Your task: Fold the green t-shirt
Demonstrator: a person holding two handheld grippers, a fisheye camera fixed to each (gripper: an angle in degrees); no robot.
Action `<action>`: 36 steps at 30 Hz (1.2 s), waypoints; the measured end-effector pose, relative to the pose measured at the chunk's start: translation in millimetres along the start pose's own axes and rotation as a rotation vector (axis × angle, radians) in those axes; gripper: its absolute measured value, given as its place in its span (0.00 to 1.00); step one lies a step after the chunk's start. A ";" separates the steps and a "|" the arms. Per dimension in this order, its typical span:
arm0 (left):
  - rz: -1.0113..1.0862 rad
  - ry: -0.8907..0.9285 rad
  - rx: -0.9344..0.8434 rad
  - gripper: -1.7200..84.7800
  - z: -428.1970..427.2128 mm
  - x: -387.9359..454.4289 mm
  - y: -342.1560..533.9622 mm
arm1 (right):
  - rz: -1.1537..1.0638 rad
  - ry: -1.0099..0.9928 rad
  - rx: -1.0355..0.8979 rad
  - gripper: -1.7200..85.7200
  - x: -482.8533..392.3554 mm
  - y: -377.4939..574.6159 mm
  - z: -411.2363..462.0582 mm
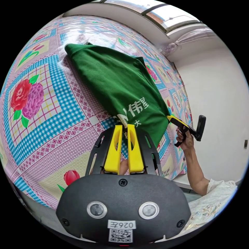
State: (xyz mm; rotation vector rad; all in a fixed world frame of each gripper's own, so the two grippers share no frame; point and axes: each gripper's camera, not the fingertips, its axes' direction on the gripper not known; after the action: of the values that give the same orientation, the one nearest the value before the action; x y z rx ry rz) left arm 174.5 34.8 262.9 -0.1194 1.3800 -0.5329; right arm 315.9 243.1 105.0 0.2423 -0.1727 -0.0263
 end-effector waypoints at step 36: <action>0.594 0.280 -0.481 0.05 289.6 333.8 60.0 | 0.841 0.379 0.272 0.05 79.0 318.8 -200.1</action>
State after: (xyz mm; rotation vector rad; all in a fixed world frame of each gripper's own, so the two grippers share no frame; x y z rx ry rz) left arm 498.6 -120.0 -1.4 -0.0175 1.7044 0.2945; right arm 430.0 596.1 3.8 0.4249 0.1109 0.8779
